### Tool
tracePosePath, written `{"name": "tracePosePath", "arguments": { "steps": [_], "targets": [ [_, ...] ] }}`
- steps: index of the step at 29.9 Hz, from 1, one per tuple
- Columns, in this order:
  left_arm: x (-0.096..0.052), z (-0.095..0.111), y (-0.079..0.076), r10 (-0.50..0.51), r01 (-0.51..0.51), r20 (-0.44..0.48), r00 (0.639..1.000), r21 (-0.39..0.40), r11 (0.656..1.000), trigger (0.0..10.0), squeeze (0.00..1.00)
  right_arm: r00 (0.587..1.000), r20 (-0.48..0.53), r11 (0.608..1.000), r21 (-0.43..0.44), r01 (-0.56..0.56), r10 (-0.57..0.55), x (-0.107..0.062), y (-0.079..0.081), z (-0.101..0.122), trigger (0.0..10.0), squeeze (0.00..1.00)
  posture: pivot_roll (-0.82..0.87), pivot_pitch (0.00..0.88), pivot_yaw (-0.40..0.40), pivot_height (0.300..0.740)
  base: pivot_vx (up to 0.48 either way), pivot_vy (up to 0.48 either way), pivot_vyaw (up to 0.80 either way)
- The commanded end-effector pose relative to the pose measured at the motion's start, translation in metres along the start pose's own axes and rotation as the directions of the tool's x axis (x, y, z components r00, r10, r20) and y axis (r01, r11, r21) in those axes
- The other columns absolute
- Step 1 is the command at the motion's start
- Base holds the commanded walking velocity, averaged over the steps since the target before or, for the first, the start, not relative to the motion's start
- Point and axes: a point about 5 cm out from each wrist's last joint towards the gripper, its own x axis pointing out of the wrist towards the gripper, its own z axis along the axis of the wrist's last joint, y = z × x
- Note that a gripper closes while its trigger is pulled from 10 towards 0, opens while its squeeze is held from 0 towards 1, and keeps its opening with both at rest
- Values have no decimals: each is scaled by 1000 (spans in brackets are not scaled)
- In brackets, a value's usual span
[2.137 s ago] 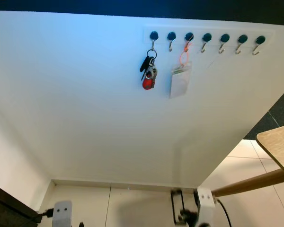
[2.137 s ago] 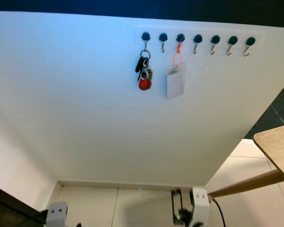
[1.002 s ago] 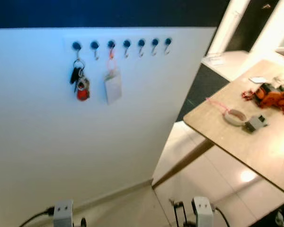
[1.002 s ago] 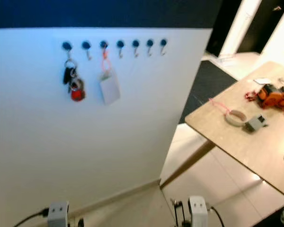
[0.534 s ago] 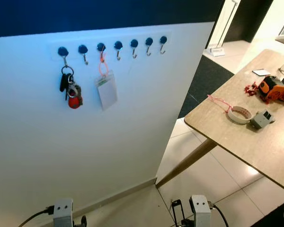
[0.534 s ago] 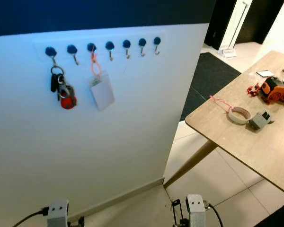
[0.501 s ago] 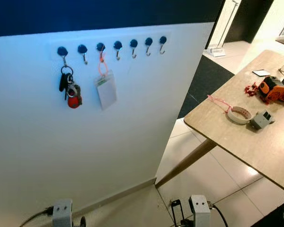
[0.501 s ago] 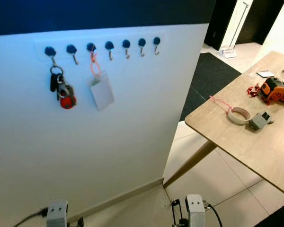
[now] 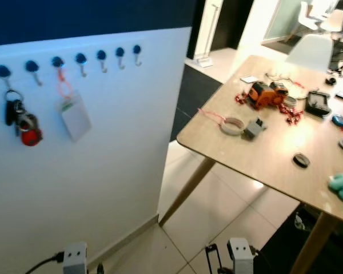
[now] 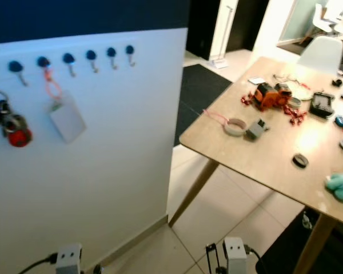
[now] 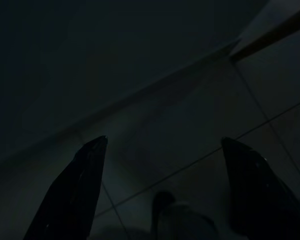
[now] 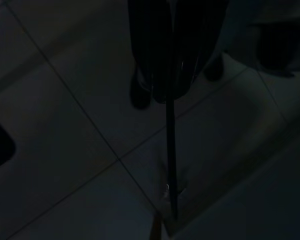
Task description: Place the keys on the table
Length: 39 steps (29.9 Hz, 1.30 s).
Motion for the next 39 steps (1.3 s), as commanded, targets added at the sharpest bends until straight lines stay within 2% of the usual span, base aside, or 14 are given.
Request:
{"name": "tracePosePath", "arguments": {
  "steps": [1,10,29,39],
  "targets": [
    [-2,-4,-1,-5,5,-14,1000,5,1000,10000,0,1000,-2,1000,-4,8,-8,-1,-3,-1,10000,0,47,68,-43,740,0,0,-800],
    [-2,-4,-1,-3,3,-9,1000,1,1000,10000,0,1000,4,1000,-10,3,-3,-1,-3,2,10000,0,47,61,-44,740,0,0,0],
    [0,1,-2,3,-3,22,1000,-14,1000,10000,0,1000,22,1000,-15,-3,3,1,-2,8,10000,0,47,68,-42,740,0,0,-788],
    [-1,2,-1,20,-19,34,999,-33,999,10000,0,999,31,1000,-18,-14,14,2,-2,10,10000,0,48,68,-46,740,0,0,0]
  ]
}}
